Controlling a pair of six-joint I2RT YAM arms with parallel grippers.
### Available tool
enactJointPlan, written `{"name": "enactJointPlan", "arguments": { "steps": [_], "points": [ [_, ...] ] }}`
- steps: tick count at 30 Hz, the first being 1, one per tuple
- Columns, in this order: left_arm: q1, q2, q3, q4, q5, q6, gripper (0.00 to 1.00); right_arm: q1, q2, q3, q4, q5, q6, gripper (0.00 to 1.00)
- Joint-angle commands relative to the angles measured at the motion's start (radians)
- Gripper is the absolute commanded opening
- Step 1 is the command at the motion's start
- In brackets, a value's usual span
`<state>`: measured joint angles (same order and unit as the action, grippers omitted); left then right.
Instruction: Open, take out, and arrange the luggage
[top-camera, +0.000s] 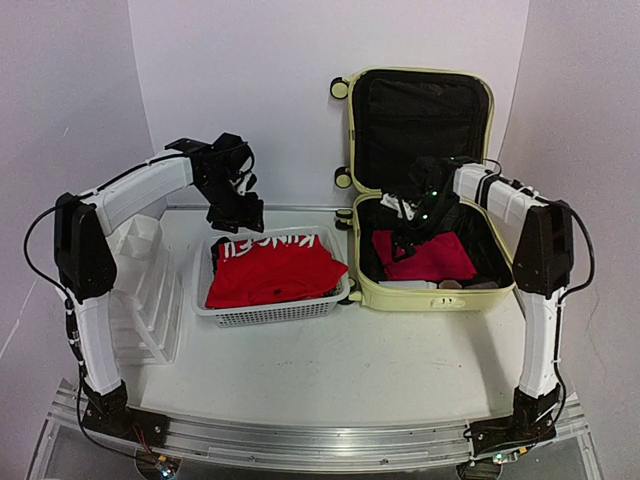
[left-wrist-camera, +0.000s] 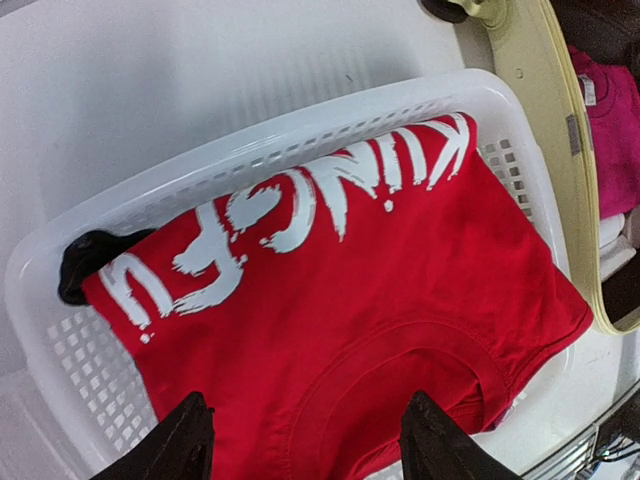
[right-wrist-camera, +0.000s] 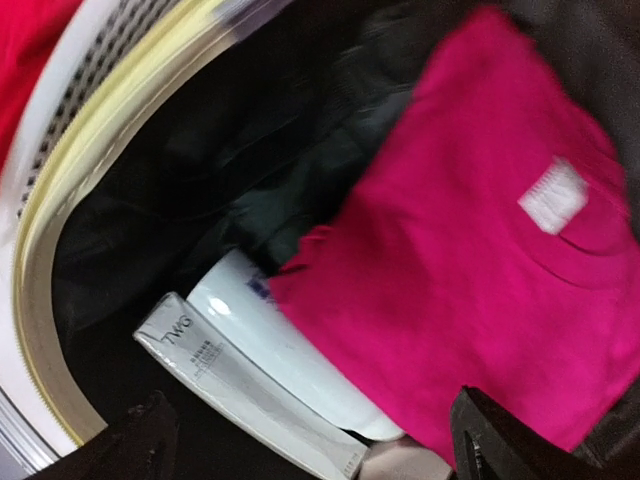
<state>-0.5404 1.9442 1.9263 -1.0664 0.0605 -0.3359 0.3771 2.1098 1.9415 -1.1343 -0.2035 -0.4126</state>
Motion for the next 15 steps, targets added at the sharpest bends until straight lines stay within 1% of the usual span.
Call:
{"name": "enactJointPlan", "arguments": {
  "steps": [1, 2, 3, 5, 7, 9, 10, 15],
  "points": [
    [0.000, 0.061, 0.157, -0.002, 0.113, 0.082, 0.65, 0.043, 0.077, 0.098, -0.052, 0.039, -0.043, 0.86],
    [0.000, 0.069, 0.170, -0.003, 0.117, 0.094, 0.65, 0.049, 0.094, 0.109, -0.052, 0.042, -0.022, 0.82],
    [0.002, 0.076, 0.180, -0.005, 0.123, 0.107, 0.65, 0.057, 0.106, 0.115, -0.051, 0.049, -0.004, 0.80],
    [0.003, 0.088, 0.199, -0.014, 0.131, 0.127, 0.65, 0.078, 0.126, 0.109, -0.038, 0.100, 0.023, 0.79],
    [0.007, 0.097, 0.216, -0.029, 0.131, 0.140, 0.66, 0.092, 0.152, 0.109, -0.031, 0.183, 0.067, 0.78],
    [0.016, 0.105, 0.230, -0.046, 0.133, 0.145, 0.66, 0.091, 0.173, 0.105, -0.019, 0.267, 0.112, 0.69],
    [0.020, 0.108, 0.235, -0.055, 0.134, 0.147, 0.65, 0.091, 0.178, 0.102, -0.012, 0.285, 0.125, 0.66],
    [0.034, 0.121, 0.247, -0.082, 0.152, 0.147, 0.66, 0.091, 0.183, 0.058, 0.041, 0.301, 0.148, 0.65]
  ]
}}
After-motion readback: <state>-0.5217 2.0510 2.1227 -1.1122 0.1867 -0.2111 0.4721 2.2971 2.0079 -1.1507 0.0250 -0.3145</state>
